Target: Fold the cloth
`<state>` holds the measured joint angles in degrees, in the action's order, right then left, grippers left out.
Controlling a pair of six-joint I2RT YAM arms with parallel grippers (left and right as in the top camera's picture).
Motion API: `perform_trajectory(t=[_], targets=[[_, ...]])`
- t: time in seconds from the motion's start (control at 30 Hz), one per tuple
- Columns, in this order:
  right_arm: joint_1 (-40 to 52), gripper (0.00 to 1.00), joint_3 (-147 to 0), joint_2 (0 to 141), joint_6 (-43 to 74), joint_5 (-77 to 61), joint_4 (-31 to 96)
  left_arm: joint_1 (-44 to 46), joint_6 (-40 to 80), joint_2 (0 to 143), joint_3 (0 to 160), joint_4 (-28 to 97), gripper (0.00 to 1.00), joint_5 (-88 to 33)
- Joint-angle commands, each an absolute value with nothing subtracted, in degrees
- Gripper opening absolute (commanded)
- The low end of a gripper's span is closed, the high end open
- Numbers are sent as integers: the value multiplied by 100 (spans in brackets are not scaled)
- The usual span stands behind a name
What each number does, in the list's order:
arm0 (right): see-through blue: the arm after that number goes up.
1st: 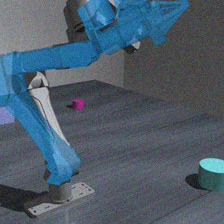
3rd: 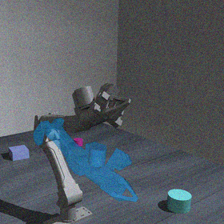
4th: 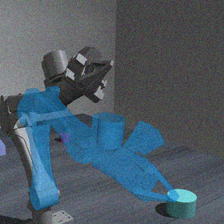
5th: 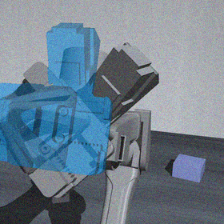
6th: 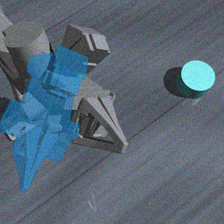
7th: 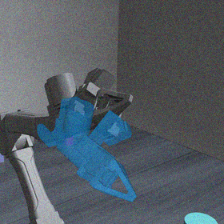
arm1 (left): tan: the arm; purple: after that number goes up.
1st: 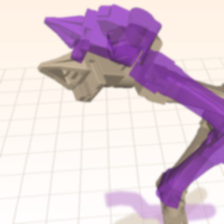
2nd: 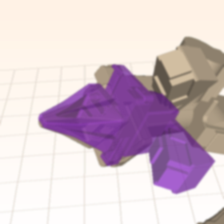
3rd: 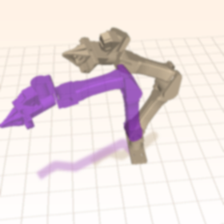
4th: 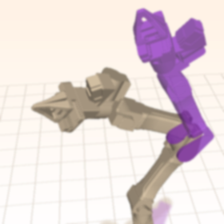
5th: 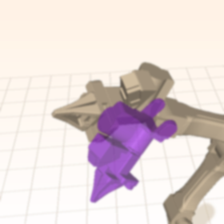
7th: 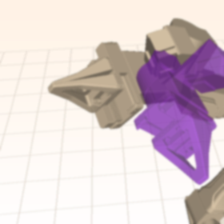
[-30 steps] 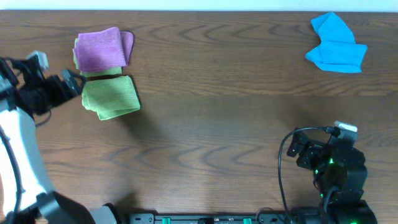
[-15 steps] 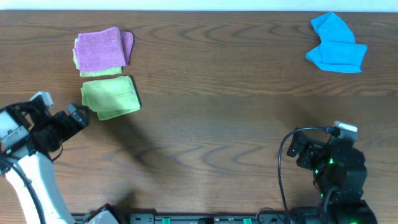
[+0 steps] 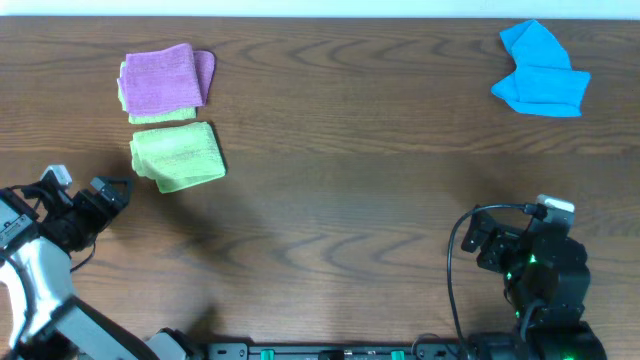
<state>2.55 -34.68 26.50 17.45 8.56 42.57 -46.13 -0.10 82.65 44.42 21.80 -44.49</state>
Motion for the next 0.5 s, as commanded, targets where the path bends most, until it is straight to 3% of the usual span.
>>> perform_trajectory(t=[0.0, 0.47], targets=[[303, 99, -3481, 2620, 1820, 856, 4259, -4648, -19, 8593, 4425, 2016, 95, -4611], [303, 99, -3481, 2620, 1817, 858, 4259, -4598, 539, 9819, 4445, 591, 95, -5325]])
